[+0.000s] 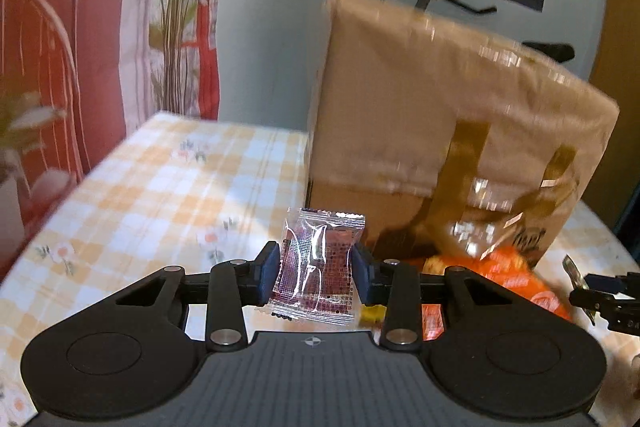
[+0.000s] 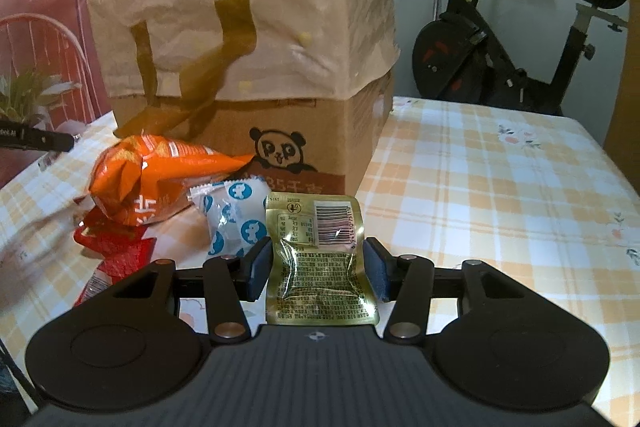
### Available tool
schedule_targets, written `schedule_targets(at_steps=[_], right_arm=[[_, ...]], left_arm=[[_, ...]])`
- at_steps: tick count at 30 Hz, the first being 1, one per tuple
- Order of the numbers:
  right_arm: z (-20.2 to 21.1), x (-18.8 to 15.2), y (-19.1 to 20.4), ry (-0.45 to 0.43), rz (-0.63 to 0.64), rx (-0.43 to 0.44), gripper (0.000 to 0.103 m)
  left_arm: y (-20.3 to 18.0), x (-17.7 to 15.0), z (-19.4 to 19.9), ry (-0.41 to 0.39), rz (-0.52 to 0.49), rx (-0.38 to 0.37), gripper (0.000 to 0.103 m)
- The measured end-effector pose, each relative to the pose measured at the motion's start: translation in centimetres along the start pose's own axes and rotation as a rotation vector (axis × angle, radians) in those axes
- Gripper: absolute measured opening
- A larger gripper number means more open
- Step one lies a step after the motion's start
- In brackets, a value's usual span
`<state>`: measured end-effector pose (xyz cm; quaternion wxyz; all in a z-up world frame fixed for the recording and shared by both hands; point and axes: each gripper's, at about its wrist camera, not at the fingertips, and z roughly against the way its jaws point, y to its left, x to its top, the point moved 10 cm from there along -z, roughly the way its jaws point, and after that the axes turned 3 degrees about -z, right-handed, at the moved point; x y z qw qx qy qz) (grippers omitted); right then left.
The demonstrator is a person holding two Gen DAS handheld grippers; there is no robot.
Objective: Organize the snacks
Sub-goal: 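Carry both packets over the box and open both tools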
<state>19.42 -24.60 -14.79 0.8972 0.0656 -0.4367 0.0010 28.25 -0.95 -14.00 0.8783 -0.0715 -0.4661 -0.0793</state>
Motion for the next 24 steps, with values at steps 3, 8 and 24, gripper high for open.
schedule_targets(at_steps=[3, 8, 24], right_arm=[[1.4, 0.9, -0.5, -0.036, -0.027, 0.002, 0.052], [4.2, 4.9, -0.6, -0.15, -0.023, 0.001, 0.052], [8.6, 19.6, 3.5, -0.434, -0.007, 0.17, 0.052]], left_arm=[[-0.5, 2.2, 1.0, -0.054, -0.044, -0.002, 0.041], [-1.4, 7.2, 3.4, -0.187, -0.041, -0.034, 0.041], [-8.7, 17.0, 3.4, -0.344, -0.067, -0.218, 0.041]])
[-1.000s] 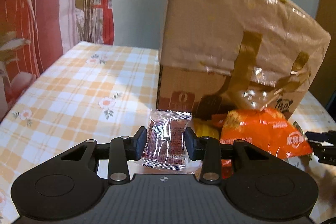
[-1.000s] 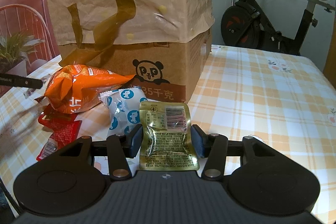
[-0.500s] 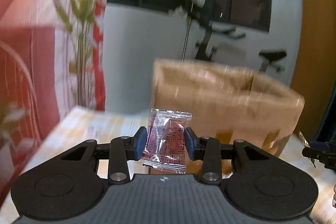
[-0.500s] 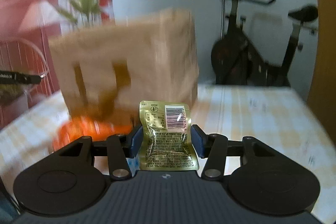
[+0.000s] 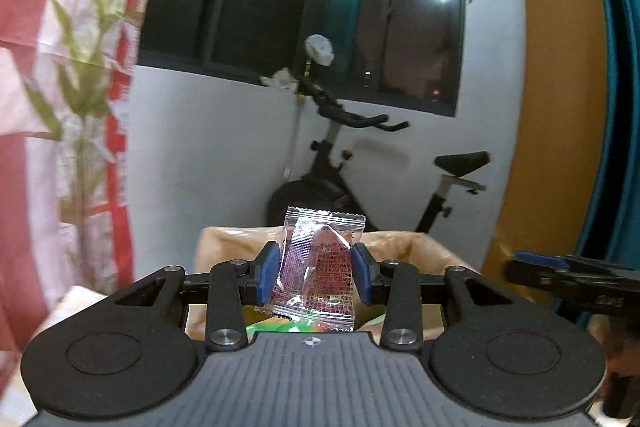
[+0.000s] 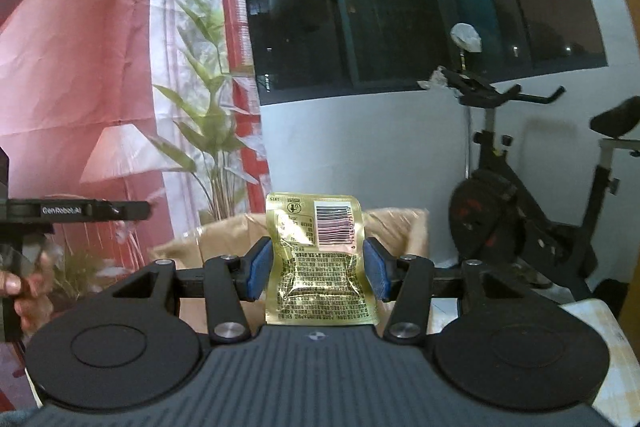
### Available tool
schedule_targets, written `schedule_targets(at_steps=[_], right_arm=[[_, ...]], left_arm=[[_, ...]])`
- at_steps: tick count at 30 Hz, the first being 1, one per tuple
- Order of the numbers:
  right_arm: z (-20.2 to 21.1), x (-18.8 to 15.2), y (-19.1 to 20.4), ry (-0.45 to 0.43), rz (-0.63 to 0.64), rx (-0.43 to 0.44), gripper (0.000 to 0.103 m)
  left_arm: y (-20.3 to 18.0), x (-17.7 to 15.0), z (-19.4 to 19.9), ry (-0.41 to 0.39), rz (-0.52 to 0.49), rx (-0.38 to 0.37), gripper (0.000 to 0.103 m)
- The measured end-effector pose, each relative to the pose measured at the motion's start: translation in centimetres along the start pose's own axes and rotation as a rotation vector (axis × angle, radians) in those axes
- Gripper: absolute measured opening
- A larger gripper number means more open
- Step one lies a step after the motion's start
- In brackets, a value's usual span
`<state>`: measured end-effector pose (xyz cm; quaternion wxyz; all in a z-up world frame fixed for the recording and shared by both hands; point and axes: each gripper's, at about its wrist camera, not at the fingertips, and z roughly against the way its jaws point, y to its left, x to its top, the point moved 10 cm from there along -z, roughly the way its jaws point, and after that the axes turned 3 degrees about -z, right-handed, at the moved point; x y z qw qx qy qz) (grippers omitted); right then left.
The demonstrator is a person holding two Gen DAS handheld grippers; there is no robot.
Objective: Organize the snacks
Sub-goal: 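Carry both packets over the box and open both tools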
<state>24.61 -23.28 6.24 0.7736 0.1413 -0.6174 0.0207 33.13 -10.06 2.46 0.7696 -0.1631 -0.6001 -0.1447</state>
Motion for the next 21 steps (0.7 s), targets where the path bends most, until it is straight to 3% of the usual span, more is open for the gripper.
schedule_targets(at_steps=[5, 11, 15, 21], right_arm=[[-3.9, 1.2, 0.3, 0.033, 0.026, 0.003, 0.052], [-7.3, 0.3, -0.2, 0.113, 0.055, -0.055, 0.052], [-7.8, -0.6, -0.6, 0.139, 0.048, -0.07, 0.054], [-7.6, -1.9, -1.7, 0.17, 0.031, -0.107, 0.059]], left_arm=[[-1.7, -0.7, -3.9, 0.054, 0.041, -0.063, 0.041], [-2.8, -3.0, -7.5, 0.137, 0.0, -0.069, 0.042], [-2.8, -4.2, -7.9, 0.168, -0.023, -0.098, 0.044], [-2.5, -5.0, -7.4, 0.186, -0.015, -0.098, 0.062]])
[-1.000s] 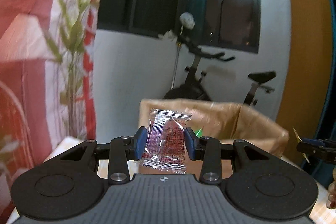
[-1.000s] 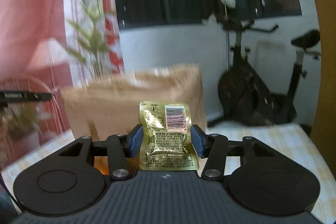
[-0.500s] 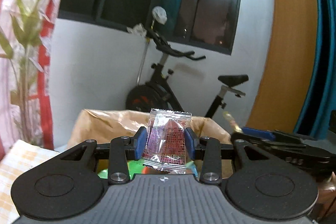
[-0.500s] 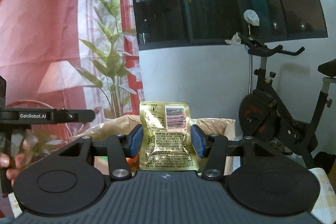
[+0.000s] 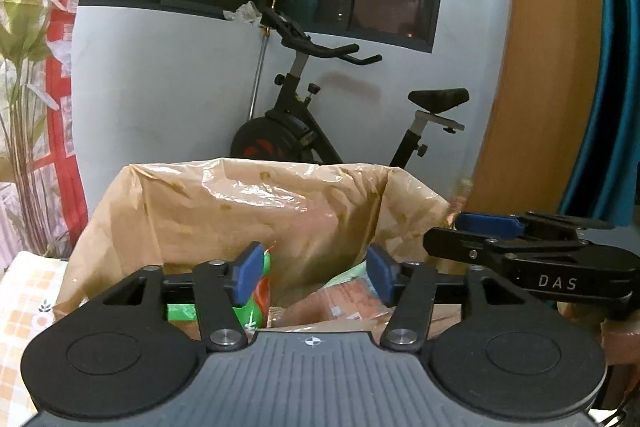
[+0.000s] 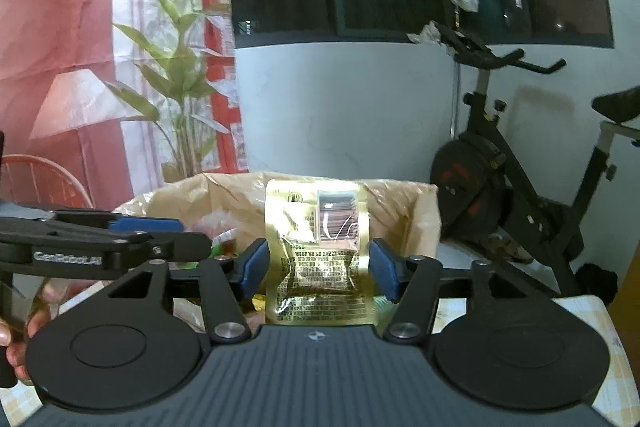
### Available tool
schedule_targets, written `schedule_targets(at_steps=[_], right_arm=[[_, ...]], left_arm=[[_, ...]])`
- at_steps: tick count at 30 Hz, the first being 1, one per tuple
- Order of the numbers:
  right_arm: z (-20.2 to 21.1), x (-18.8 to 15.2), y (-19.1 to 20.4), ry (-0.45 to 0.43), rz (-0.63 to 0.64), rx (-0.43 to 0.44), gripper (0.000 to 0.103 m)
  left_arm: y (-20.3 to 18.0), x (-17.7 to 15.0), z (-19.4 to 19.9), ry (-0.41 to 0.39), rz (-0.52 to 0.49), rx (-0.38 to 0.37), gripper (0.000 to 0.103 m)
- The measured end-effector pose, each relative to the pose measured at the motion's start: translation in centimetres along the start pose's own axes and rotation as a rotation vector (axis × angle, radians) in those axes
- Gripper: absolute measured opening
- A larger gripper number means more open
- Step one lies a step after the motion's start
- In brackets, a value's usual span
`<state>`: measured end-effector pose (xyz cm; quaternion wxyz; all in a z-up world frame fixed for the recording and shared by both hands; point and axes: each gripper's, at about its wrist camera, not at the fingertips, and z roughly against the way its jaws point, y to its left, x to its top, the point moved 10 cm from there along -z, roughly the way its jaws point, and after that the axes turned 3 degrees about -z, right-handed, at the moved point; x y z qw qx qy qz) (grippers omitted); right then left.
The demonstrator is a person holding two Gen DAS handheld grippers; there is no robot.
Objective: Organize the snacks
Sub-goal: 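Carry both packets over the box and open both tools, then move both tools back from the box to the snack pile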
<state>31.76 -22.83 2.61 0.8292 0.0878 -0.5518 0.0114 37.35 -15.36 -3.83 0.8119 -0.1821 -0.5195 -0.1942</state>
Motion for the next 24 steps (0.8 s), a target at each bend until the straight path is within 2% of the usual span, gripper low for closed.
schedule_targets(at_steps=[8, 13, 20, 24], right_arm=[[1.6, 0.0, 0.4, -0.023, 0.022, -0.005, 0.061], [2.9, 0.0, 0.1, -0.045, -0.009, -0.007, 0.061], [5.9, -1.4, 0.7, -0.093, 0.006, 0.005, 0.061], [7.1, -3.0, 1.1, -0.091, 0.026, 0.007, 0.061]], left_arm=[[2.0, 0.4, 3.2, -0.02, 0.02, 0.046, 0.063], [3.1, 0.5, 6.1, -0.05, 0.043, 0.074, 0.063], [4.3, -1.0, 8.9, -0.053, 0.085, 0.111, 0.063], [4.3, -2.7, 9.3, -0.039, 0.127, 0.116, 0.063]])
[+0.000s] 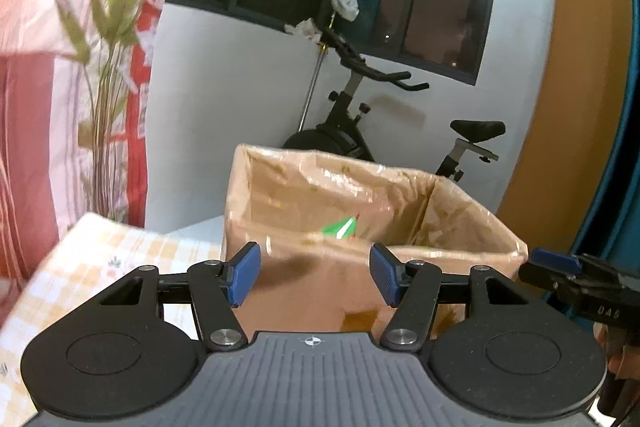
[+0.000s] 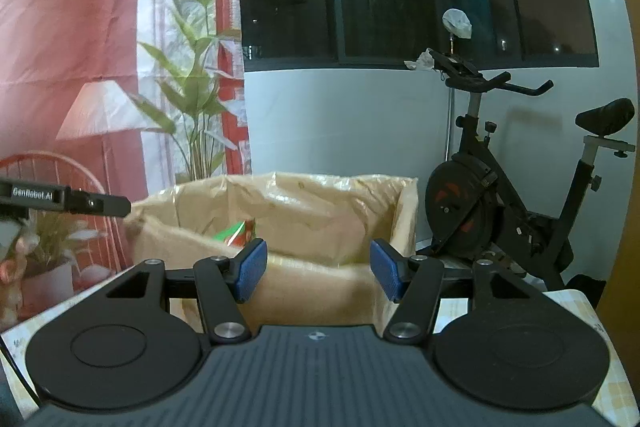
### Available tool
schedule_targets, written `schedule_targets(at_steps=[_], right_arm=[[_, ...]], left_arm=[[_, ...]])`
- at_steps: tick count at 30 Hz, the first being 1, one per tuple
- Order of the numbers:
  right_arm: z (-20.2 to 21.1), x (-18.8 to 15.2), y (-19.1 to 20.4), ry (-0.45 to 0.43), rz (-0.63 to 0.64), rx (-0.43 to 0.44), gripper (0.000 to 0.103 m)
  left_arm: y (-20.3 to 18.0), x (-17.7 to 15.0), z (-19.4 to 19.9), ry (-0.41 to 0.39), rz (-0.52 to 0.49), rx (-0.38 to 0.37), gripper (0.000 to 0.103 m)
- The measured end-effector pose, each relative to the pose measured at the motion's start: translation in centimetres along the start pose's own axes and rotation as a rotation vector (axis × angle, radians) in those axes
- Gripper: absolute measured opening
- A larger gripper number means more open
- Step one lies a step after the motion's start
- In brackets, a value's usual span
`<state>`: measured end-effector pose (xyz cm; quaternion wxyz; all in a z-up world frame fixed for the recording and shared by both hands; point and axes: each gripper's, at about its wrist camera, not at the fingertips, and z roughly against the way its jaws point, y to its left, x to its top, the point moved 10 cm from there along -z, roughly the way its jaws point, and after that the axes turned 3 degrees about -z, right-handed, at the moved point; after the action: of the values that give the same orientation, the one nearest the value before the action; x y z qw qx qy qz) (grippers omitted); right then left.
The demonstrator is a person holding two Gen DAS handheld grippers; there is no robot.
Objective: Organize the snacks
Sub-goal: 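Move both tools back from the box to the snack pile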
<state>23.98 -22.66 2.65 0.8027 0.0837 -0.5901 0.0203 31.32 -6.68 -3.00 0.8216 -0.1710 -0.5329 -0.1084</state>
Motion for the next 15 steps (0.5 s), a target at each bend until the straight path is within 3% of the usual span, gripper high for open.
schedule_targets(at_steps=[4, 9, 15], right_arm=[[0.5, -1.6, 0.4, 0.026, 0.019, -0.001, 0.061], [0.3, -4.1, 0.6, 0.079, 0.023, 0.0, 0.061], [-0.4, -7.2, 0.1, 0.156, -0.003, -0.012, 0.061]], left_arm=[[-0.7, -2.2, -0.4, 0.034, 0.04, -0.014, 0.072], [-2.3, -5.7, -1.5, 0.121, 0.032, -0.036, 0.073], [-3.6, -9.3, -3.4, 0.224, 0.027, -0.047, 0.083]])
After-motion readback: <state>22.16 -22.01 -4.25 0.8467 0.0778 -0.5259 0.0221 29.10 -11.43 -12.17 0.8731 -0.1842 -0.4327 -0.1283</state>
